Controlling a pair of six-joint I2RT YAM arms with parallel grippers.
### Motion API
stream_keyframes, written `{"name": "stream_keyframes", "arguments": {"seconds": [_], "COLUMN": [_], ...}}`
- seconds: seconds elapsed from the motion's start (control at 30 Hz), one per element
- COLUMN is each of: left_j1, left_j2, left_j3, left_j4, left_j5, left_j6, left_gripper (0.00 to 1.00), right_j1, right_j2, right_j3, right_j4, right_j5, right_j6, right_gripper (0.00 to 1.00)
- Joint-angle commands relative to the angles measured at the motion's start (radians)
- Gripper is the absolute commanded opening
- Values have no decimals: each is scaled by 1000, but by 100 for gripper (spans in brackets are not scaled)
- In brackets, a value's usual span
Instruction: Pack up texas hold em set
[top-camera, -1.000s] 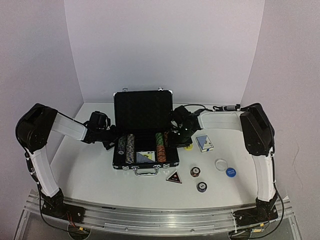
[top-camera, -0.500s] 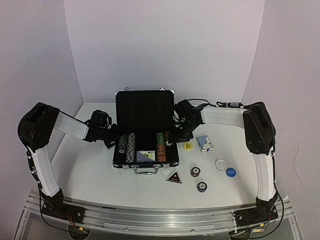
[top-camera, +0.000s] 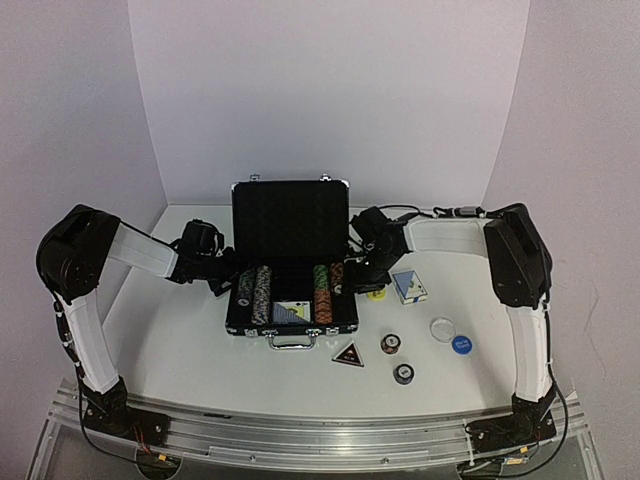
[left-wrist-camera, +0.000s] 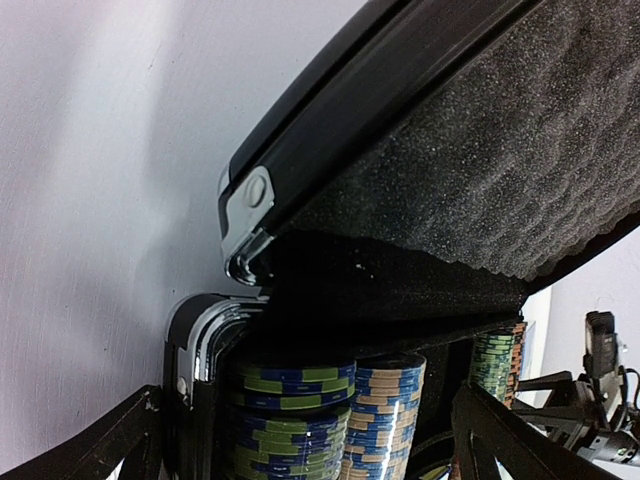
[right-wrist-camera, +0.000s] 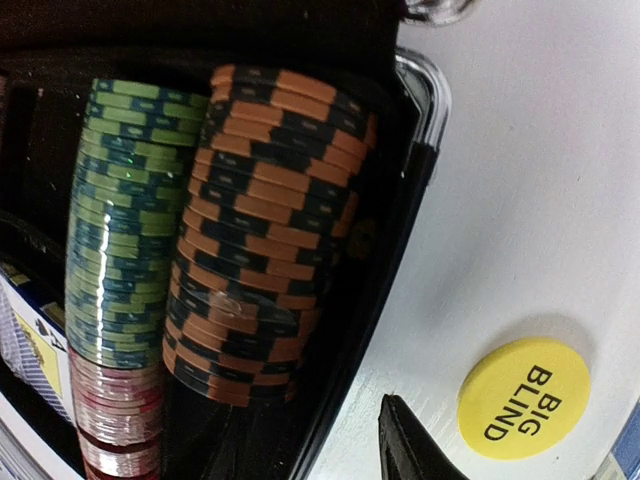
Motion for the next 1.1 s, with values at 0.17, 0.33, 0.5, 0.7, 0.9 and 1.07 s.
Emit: {"name": "stream_keyframes", "arguments": {"seconds": [0.17,0.33,0.5,0.7,0.9,1.07], "left_j1": [-13,-16,-16,-17,-21,-22], "left_j2": [16,11,-37,-225,-483,-755], "left_j3": [0,3,6,19,46,-10], "left_j4": [-27,-27,-68,-240,-606,-826], "left_j5": [20,21,-11,-142,-326,-451], "left_j6": [5,6,21,53,47,6], "left_gripper": [100,100,100,100,100,100], "right_j1": [-5,-4,-3,-4,-5,-2], "right_j2": [-97,-132,-221,-413,-628,-733], "right_j3": [-35,-35,-80,-238,-475,-628], "right_j4": [7,6,6,5,-4,-7], "right_j5": [-43,-51,-47,-16,-13,-25], "right_j6": [-48,-45,-27,26,90,119], "right_gripper": [44,46,59,89,93,94]}}
